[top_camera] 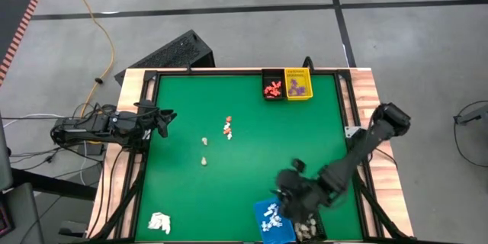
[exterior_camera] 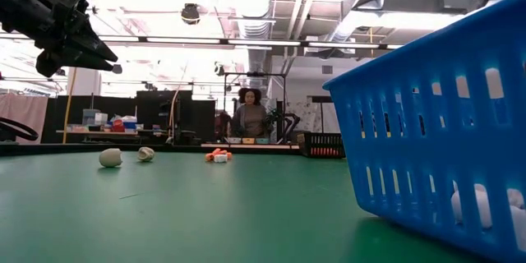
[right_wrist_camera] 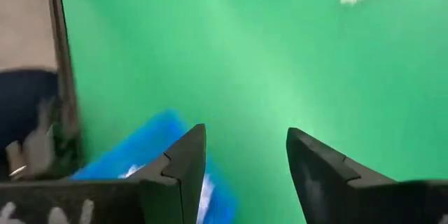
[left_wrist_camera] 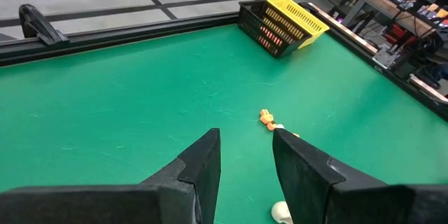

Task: Sort Halloween decoration
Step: Put the white skull toy into the bottom black basket

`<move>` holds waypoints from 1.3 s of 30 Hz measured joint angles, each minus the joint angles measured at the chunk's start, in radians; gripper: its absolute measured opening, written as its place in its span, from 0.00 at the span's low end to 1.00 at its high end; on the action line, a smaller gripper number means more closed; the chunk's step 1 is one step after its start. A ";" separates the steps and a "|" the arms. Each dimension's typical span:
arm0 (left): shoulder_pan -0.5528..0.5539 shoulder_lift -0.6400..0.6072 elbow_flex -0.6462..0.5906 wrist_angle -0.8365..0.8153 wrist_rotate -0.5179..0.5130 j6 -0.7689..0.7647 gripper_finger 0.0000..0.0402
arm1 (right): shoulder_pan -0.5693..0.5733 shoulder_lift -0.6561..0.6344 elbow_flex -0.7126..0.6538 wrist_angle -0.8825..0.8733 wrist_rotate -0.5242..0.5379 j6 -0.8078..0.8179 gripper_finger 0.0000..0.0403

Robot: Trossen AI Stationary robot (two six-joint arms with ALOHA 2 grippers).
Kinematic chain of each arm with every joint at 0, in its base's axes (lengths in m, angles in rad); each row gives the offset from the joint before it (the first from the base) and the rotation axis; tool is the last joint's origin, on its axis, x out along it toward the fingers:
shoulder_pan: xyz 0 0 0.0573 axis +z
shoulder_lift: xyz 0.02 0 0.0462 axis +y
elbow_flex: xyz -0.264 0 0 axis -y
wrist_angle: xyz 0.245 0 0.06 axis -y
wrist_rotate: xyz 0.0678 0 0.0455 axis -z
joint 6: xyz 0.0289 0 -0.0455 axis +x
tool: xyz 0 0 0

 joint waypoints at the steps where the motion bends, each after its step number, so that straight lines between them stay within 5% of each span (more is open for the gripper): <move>1: 0.000 0.000 0.000 0.000 0.000 0.000 0.30 | -0.035 0.001 0.000 0.051 0.013 -0.097 0.48; 6: 0.000 0.000 0.000 0.000 -0.001 0.002 0.30 | -0.229 0.062 0.000 0.415 -0.021 -0.593 0.48; 12: 0.000 0.000 0.000 0.000 0.002 0.003 0.30 | -0.404 0.203 0.001 0.869 -0.245 -0.951 0.48; 26: 0.000 0.000 0.000 0.000 0.002 0.008 0.30 | -0.510 0.558 0.012 1.357 -0.323 -0.972 0.48; 33: 0.000 0.000 0.000 0.000 0.001 0.007 0.30 | -0.525 0.709 0.161 1.367 -0.341 -0.979 0.48; 39: 0.000 0.000 0.000 0.000 0.003 0.005 0.30 | -0.529 0.803 0.317 1.187 -0.364 -0.977 0.48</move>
